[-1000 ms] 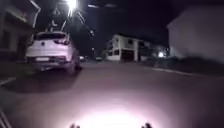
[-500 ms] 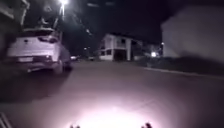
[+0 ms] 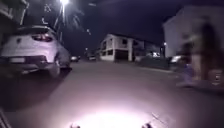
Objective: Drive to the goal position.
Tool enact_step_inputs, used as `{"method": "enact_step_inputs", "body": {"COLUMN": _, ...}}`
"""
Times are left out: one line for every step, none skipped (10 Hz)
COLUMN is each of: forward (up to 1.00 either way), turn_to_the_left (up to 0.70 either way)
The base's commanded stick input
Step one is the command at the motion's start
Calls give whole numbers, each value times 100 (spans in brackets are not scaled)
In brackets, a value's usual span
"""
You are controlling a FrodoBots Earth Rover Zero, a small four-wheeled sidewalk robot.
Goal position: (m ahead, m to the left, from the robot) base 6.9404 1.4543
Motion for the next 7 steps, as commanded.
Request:
{"method": "enact_step_inputs", "body": {"forward": 70, "turn_to_the_left": 11}}
{"method": "enact_step_inputs", "body": {"forward": 70, "turn_to_the_left": 35}}
{"method": "enact_step_inputs", "body": {"forward": 70, "turn_to_the_left": 34}}
{"method": "enact_step_inputs", "body": {"forward": 70, "turn_to_the_left": 2}}
{"method": "enact_step_inputs", "body": {"forward": 70, "turn_to_the_left": 0}}
{"method": "enact_step_inputs", "body": {"forward": 70, "turn_to_the_left": 0}}
{"method": "enact_step_inputs", "body": {"forward": 70, "turn_to_the_left": 0}}
